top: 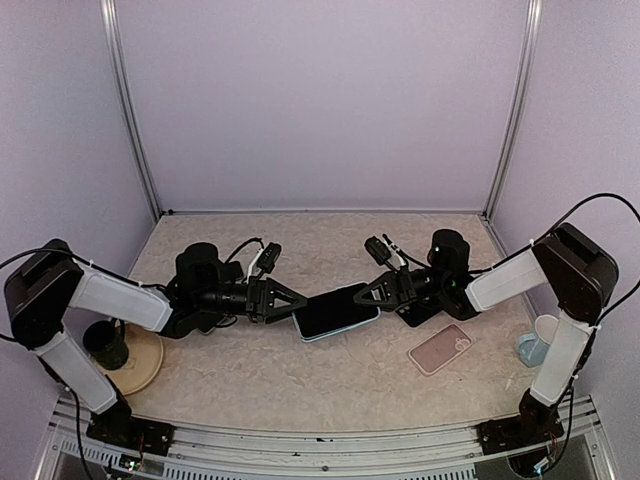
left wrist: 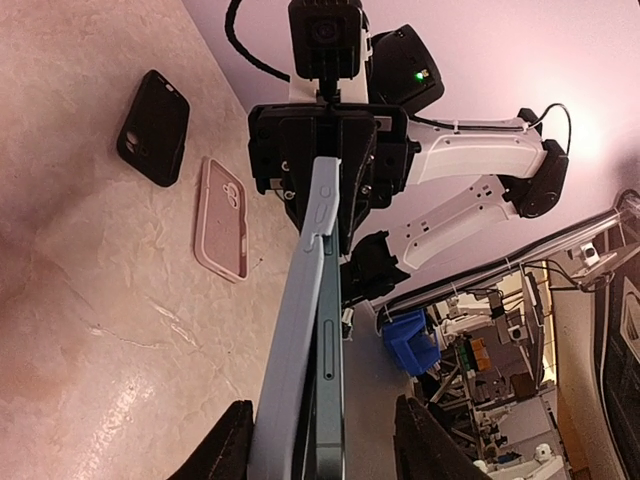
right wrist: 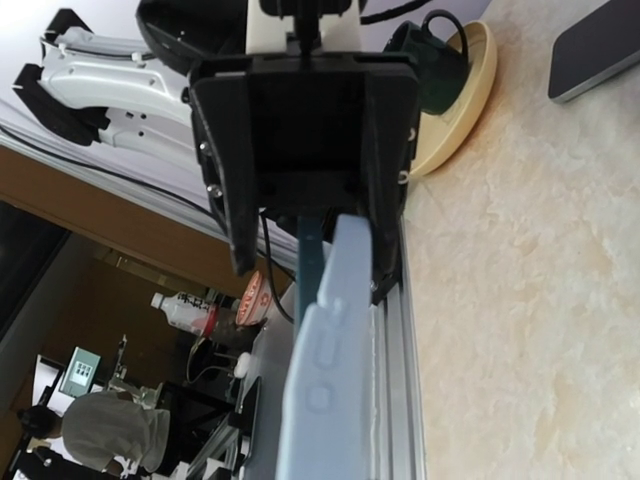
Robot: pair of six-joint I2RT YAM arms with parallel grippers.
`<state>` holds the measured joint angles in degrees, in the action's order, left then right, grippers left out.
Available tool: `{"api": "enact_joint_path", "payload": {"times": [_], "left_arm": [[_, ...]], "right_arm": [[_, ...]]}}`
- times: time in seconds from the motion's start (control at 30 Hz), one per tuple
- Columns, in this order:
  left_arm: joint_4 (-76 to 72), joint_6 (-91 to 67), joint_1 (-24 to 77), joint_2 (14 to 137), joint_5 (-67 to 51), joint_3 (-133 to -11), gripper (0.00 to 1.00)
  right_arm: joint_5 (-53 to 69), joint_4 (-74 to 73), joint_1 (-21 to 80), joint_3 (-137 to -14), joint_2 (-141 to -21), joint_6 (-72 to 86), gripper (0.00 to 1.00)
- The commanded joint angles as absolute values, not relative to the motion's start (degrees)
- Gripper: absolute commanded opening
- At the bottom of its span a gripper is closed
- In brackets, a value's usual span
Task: Put the phone into the phone case
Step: Press the phone case against the phone.
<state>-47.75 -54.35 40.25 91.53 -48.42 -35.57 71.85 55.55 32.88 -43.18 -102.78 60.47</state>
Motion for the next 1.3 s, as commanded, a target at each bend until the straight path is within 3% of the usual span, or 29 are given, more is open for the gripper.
{"api": "enact_joint_path", "payload": {"times": [0.0, 0.4, 0.7, 1.03, 1.27], "left_arm": [[-52.2, -56.11, 40.78, 92.78, -51.52, -36.76, 0.44], [-54.61, -57.82, 40.65, 94.33, -51.93, -36.63, 0.0], [-55.33, -58.29, 40.41, 94.3, -51.48, -36.24, 0.0], [-52.03, -55.54, 40.34, 92.65, -47.47, -35.77, 0.0], [-42.68, -50.33, 40.16, 88.61, -41.63, -36.58, 0.0]], "right_arm": [[72.25, 56.86, 33.25, -44.7, -101.56, 59.2, 0.0], [70.75, 45.86, 33.27, -47.3, -100.2, 51.37, 0.0], [69.5, 37.53, 33.26, -48.43, -99.11, 45.8, 0.0], [69.48, 39.28, 34.07, -47.41, -99.17, 47.83, 0.33], [69.35, 41.03, 34.87, -46.85, -99.64, 49.27, 0.35]]}}
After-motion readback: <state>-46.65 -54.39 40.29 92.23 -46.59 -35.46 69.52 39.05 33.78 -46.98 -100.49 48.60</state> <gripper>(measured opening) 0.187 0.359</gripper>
